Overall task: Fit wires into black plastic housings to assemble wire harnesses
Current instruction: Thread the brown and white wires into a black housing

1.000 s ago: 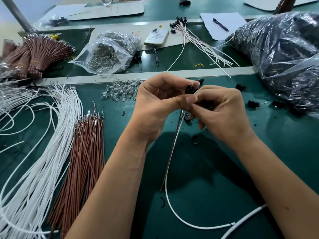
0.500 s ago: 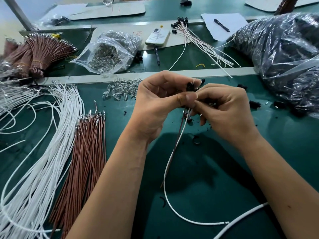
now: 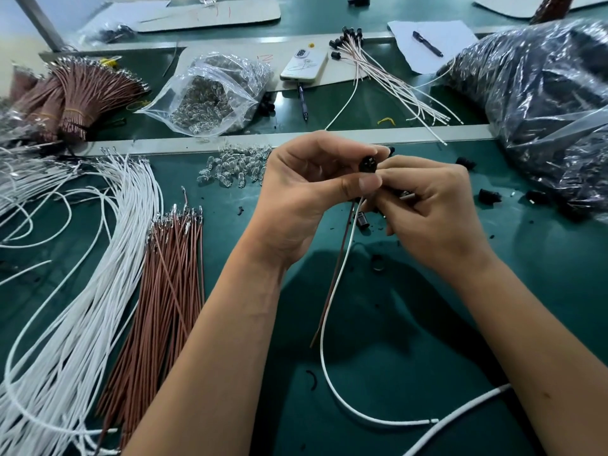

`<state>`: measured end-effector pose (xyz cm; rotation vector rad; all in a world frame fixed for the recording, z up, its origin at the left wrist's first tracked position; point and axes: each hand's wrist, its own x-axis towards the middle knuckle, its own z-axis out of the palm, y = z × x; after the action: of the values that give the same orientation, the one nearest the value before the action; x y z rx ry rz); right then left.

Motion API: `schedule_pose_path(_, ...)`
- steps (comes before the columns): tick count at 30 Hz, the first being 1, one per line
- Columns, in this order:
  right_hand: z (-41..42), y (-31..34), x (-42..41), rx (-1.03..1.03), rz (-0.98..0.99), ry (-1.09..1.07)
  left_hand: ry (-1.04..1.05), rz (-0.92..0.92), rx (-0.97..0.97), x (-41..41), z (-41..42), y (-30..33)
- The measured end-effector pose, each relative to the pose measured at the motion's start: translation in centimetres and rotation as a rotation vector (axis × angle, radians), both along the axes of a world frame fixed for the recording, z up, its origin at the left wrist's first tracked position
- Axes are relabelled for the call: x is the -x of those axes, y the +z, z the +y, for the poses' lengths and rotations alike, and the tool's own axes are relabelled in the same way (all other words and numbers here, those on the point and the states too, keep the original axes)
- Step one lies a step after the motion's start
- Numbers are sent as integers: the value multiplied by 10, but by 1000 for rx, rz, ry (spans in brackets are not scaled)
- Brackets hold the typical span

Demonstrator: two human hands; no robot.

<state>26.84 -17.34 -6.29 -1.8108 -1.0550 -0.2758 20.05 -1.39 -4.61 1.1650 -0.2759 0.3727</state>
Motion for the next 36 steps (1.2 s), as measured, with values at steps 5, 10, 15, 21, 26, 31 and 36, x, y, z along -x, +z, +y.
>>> schedule_pose_path(5, 0, 2, 1, 18, -13, -12, -4, -12, 1, 0, 0, 1)
schedule_pose_path(10, -1, 4, 3, -13, -31, -40, -15, -18, 2, 0, 1, 0)
schedule_pose_path(15, -2, 4, 3, -5, -48, -52, -44, -25, -15, 0, 1, -1)
schedule_pose_path(21, -1, 3, 2, 19, -70, -76, -66, -30, -28, 0, -1, -1)
schedule_pose_path(26, -4, 7, 3, 1, -93, -84, -49, -25, -30, -1, -1, -3)
schedule_pose_path(31, -5, 9, 4, -48, -151, -103, -45, -23, -87, 0, 1, -1)
schedule_pose_path(36, -6, 8, 3, -56, -214, -132, 27, 22, -156, -1, 1, -1)
